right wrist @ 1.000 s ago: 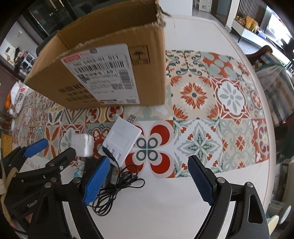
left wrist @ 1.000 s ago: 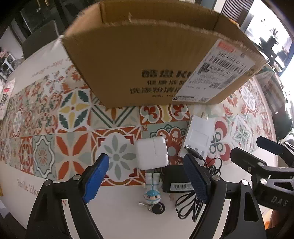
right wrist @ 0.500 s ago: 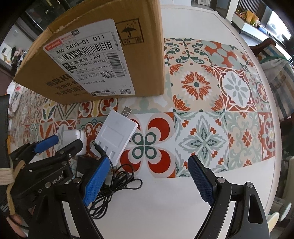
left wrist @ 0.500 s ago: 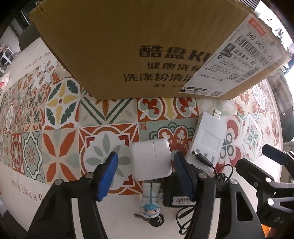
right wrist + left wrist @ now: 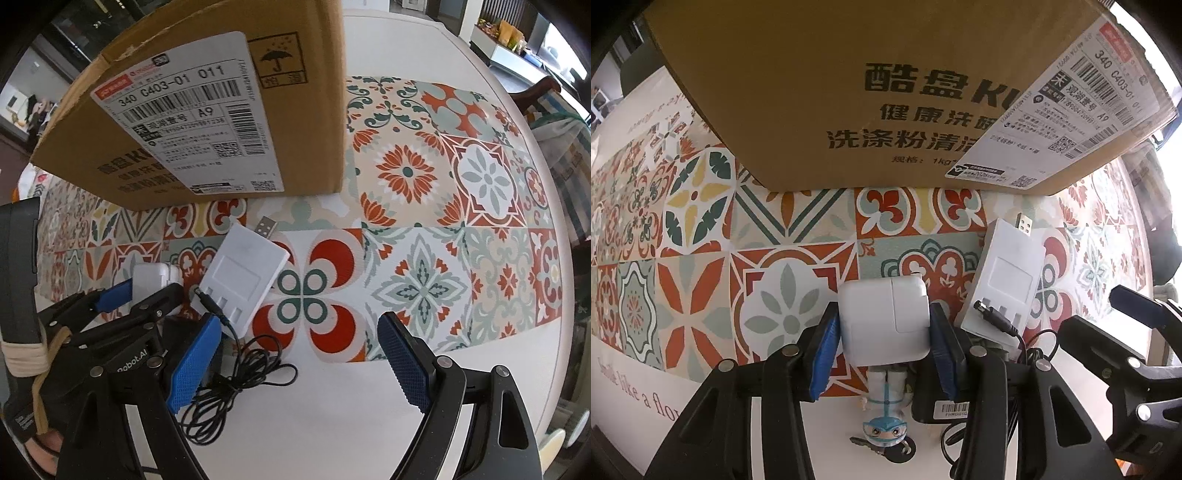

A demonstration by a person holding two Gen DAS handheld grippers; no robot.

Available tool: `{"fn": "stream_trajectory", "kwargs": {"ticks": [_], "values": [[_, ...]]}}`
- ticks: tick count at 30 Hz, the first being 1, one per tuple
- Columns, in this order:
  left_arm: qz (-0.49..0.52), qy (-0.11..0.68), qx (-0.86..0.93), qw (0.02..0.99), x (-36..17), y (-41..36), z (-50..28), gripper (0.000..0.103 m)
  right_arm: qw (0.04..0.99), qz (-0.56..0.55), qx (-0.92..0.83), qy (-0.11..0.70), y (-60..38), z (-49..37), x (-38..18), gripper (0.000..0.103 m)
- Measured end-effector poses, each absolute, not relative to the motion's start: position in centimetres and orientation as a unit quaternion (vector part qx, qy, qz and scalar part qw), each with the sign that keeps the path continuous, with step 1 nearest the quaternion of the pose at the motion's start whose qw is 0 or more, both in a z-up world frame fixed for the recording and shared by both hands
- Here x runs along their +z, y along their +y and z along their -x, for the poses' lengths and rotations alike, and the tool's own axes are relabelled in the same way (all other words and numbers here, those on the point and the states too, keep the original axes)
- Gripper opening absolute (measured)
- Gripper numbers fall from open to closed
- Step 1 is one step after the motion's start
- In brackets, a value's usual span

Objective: Organize rigid objects
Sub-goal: 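Grasp the white USB charger with the left tool while the right tool grasps the white power bank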

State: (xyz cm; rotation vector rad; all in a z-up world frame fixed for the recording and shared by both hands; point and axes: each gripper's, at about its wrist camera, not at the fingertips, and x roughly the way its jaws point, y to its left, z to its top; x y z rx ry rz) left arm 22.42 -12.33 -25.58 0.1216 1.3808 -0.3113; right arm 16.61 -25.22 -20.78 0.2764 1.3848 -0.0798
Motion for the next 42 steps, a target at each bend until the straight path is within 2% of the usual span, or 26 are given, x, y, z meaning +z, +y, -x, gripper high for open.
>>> {"fn": "stream_trajectory", "kwargs": {"ticks": [21,28,37,40,42], "values": [[-0.032,0.595,-0.14,0.791,-23.5,-4.4,-22.0,0.046,0.765,-0.18,-0.046,0.617,-22.0,-19.1,-22.8,0.085],[-0.028,0.59,-0.133,0.796,-23.7,-1.7,-23.7,0.046,0.761,-0.183,-0.07,0.618,-20.4,-20.9,-24.4,0.072],[-0.037,0.587,-0.131,0.798,-23.5,-1.4,-26.3,0.046,0.76,-0.141,-0.092,0.627,-16.7,-23.1,-26.4,0.065],[-0.038,0.588,-0.129,0.798,-23.1,-2.5,-26.1,0.046,0.765,-0.125,-0.083,0.626,-15.6,-23.4,-26.4,0.055],[-0.038,0.588,-0.129,0.798,-23.2,-3.4,-25.7,0.046,0.768,-0.124,-0.07,0.625,-14.9,-23.3,-26.3,0.053]]}}
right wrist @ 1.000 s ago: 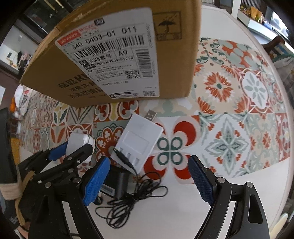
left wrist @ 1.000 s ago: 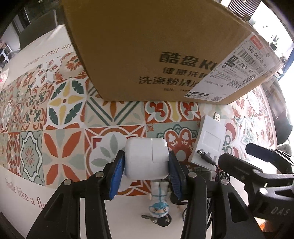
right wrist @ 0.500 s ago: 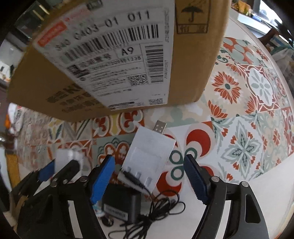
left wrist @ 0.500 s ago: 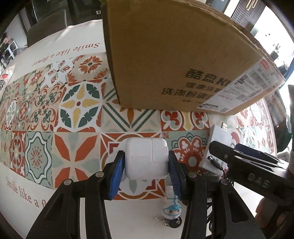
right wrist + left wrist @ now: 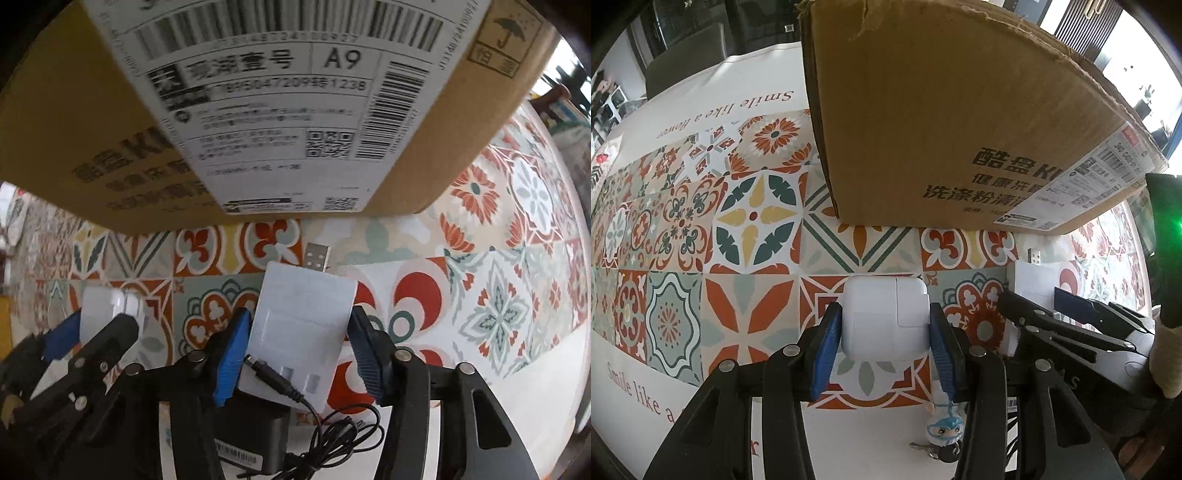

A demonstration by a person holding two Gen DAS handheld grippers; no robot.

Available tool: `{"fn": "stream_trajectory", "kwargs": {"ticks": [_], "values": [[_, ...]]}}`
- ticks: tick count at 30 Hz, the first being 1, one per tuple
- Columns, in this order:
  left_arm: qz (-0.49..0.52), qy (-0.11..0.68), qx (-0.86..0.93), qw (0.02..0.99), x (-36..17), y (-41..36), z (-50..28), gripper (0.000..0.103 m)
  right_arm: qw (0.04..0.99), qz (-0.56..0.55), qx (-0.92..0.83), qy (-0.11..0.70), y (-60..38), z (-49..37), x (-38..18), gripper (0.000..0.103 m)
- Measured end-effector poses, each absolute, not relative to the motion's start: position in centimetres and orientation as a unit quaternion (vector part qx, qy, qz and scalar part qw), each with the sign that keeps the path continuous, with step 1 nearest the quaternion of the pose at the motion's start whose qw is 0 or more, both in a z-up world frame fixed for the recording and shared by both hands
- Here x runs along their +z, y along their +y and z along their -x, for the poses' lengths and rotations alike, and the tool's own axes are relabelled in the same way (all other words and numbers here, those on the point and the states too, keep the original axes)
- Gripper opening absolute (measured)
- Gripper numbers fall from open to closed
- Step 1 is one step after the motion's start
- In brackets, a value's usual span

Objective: Organize rigid objects
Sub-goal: 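Grasp the white USB charger with the left tool while the right tool grasps the white power bank, then lift both held items over the box and lower them inside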

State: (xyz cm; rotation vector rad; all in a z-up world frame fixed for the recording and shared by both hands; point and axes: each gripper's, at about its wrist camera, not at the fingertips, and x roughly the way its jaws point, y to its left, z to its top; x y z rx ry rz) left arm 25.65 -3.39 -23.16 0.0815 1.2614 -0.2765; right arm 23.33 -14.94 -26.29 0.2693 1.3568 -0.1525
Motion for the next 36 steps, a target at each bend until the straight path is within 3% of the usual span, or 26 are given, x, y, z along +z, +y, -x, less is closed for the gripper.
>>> {"fn": "stream_trajectory", "kwargs": {"ticks": [19,36], "values": [[-0.035,0.547,-0.143,0.824,-17.8,-6.5,-21.6,0.046,0.818,-0.152,-0.029,0.555,-15.9,-21.5,-20.9,0.05],[-0.029,0.49,-0.159,0.857,-11.1,-6.6,-19.6,0.046,0.859,-0.156,-0.006,0.488,-18.6,-17.9,-12.4,0.05]]}}
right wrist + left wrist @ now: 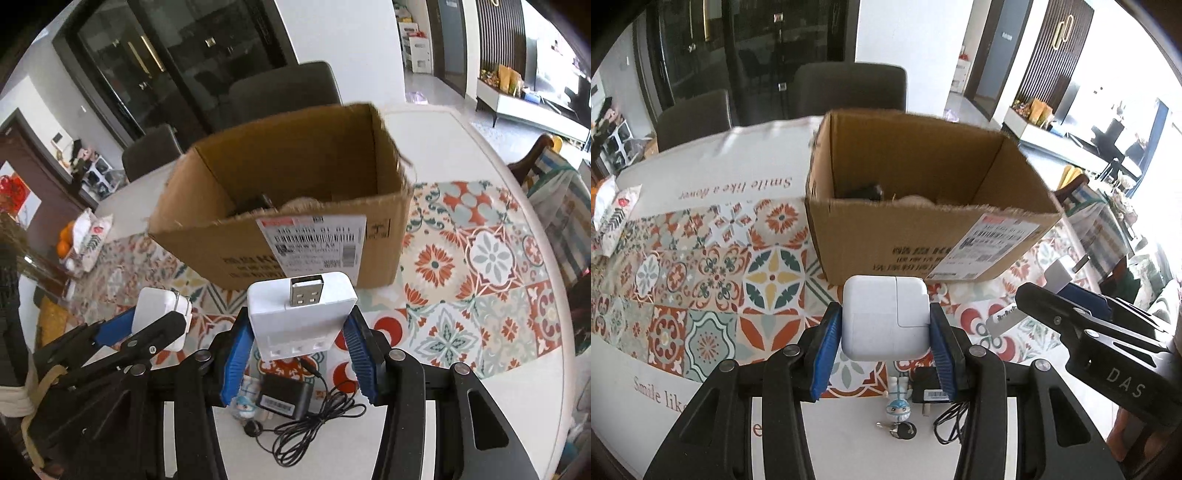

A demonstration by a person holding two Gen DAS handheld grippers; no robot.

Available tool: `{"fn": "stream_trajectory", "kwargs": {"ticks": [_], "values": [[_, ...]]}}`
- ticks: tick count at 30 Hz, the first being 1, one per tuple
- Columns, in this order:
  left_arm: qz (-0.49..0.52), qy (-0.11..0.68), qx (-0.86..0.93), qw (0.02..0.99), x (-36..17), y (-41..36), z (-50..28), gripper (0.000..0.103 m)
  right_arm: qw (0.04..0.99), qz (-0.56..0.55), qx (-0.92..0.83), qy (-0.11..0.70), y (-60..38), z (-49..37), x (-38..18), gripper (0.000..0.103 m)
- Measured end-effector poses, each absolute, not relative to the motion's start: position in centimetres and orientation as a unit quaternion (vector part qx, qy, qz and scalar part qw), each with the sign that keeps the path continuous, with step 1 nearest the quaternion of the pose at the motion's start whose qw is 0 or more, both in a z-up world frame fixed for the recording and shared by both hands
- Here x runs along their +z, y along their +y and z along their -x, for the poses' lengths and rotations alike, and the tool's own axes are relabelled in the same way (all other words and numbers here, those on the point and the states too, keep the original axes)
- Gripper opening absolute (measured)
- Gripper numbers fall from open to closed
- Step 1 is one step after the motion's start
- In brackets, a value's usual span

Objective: Organize rigid objects
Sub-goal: 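Lift both held items over the box and lower them inside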

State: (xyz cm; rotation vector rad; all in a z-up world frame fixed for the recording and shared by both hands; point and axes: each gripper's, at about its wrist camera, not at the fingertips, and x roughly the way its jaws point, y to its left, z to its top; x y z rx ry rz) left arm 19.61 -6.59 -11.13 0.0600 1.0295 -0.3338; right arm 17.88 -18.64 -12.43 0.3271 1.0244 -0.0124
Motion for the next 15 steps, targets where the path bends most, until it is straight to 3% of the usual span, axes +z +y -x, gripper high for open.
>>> {"fn": "stream_trajectory", "kwargs": {"ticks": [15], "values": [[-0.023,0.424,-0.174,0.889,-4.7,-6.9,-19.8,0.046,0.891,-0.146,0.011,0.43,-18.7,-17.4,-6.0,0.05]]}}
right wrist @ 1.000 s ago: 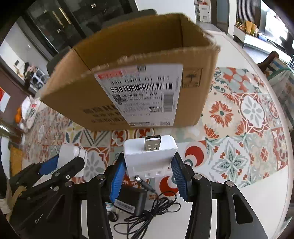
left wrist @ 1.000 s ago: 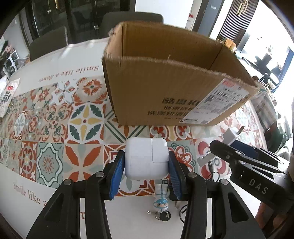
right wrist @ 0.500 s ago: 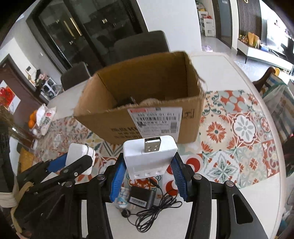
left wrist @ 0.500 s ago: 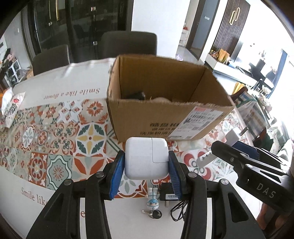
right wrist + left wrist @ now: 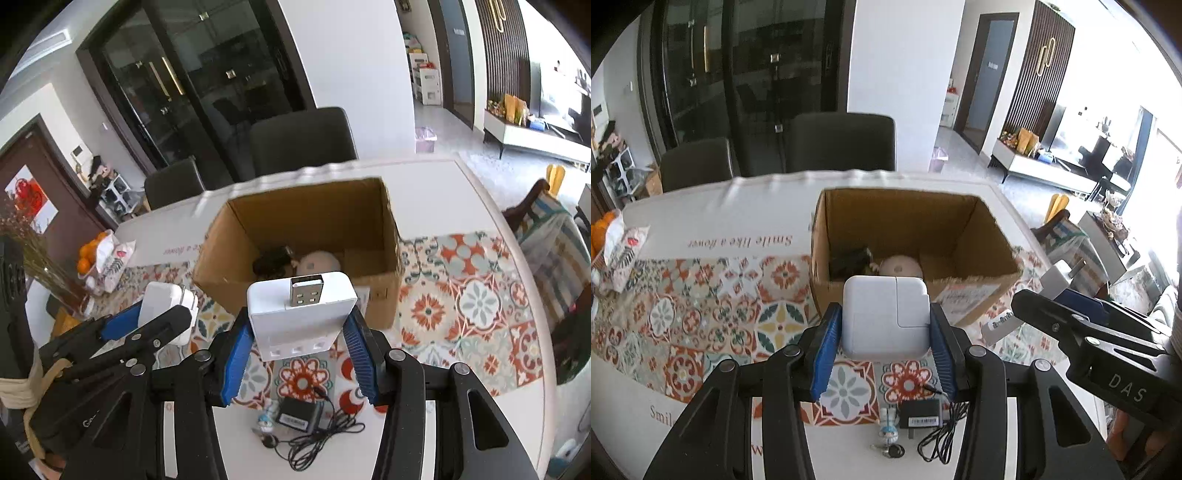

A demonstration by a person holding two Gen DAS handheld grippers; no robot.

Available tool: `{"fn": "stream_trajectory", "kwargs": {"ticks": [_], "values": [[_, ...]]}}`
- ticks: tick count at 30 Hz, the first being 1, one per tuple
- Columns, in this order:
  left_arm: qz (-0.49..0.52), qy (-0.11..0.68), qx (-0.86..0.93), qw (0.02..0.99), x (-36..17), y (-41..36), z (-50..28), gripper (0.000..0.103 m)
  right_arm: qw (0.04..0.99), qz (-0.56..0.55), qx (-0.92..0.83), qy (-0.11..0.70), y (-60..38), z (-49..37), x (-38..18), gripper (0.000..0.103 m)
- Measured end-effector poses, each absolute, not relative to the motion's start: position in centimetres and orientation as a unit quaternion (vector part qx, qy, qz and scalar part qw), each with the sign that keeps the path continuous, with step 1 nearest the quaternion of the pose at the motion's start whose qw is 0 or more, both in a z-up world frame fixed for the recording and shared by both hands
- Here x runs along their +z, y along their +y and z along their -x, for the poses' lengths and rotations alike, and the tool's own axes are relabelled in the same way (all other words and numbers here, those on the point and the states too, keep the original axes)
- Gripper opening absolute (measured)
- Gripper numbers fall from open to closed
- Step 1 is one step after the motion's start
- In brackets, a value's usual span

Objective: Organize rigid objects
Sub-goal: 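Lift both held items over the box and lower them inside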

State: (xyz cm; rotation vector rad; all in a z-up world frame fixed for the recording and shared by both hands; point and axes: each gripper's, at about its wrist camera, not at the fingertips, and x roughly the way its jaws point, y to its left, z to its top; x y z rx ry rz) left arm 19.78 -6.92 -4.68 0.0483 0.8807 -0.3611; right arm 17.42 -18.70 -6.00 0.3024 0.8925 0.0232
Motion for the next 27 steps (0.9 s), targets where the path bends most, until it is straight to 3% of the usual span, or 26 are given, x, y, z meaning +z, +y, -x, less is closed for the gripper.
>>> {"fn": "stream_trajectory", "kwargs": {"ticks": [14,27], "values": [[-0.037,0.397,-0.179,0.899,-1.9,-7.9,-22.7,0.046,0.905,-0.112,0.021,0.409,-18.5,-20.3,-2.4,0.05],[-0.045,0.415,-0.178,0.891,-1.9,-9.4,-27.2,0.046,0.892,-0.099,0.02,0.44,-19.4,-25.6,-2.7,0.05]]}}
